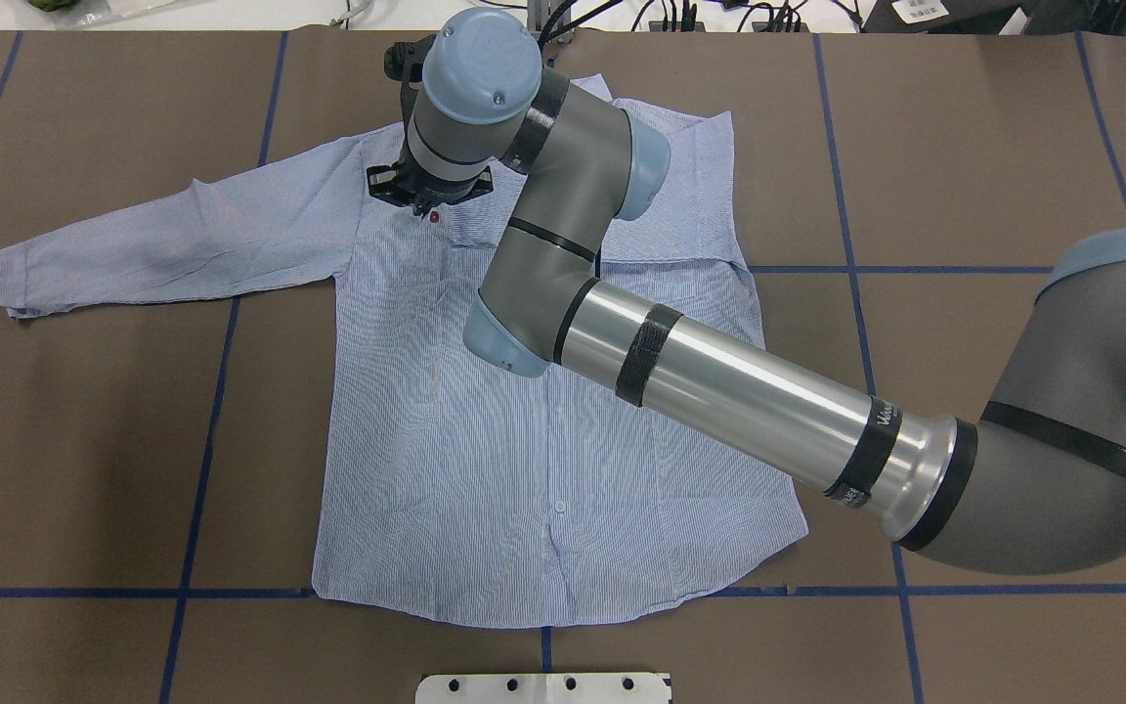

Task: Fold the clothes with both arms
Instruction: 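Lay the sleeve across the shirt front and release with the right gripper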

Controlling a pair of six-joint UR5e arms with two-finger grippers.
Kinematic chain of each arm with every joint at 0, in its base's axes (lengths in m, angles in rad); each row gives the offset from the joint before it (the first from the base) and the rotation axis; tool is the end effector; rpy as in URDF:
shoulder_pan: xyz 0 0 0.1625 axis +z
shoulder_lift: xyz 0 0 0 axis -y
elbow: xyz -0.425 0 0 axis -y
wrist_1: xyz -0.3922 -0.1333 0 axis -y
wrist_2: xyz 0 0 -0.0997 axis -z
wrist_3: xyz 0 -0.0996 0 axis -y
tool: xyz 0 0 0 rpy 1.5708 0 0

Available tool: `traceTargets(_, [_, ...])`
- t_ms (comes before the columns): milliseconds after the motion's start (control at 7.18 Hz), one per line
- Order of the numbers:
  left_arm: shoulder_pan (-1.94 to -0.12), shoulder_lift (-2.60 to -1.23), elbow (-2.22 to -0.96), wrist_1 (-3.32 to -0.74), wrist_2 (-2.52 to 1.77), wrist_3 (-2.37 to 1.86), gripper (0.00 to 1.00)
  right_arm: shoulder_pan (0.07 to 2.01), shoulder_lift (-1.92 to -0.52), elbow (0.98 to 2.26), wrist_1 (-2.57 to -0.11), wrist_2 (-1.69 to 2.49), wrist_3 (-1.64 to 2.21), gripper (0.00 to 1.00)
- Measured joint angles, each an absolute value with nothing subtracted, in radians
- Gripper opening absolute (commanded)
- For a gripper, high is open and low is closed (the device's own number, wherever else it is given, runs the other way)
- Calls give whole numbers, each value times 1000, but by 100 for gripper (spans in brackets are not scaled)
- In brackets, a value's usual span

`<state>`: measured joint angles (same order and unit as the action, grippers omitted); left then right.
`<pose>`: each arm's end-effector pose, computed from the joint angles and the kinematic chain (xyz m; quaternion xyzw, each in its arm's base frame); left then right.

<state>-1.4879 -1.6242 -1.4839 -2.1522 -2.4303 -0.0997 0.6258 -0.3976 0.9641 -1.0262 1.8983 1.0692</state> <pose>-0.0135 -0.5366 0.6036 0.2083 0.4219 0.1054 0.8761 -0.6308 -0.5809 0.0691 0.1610 -0.5139 -0.0338 0.8420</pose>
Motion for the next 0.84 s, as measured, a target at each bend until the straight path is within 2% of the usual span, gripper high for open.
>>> traceTargets(139, [-1488,-1625,-1483,-2152,-2430,-100,99,626,-402,967,-1026,1898,1069,0])
traceTargets(278, [-1488,-1626,-1482,-2152,-2430,-100,99,627,-413,972,-1026,1898,1068,77])
traceTargets(418, [-1487,-1627,-1482,-2152,-2430,-100,99,627,-421,975,-1025,1898,1068,99])
traceTargets(835, [-1487,-1631,-1481,-2151,-2430,-101,99,606,-417,983,-991,1867,1076,99])
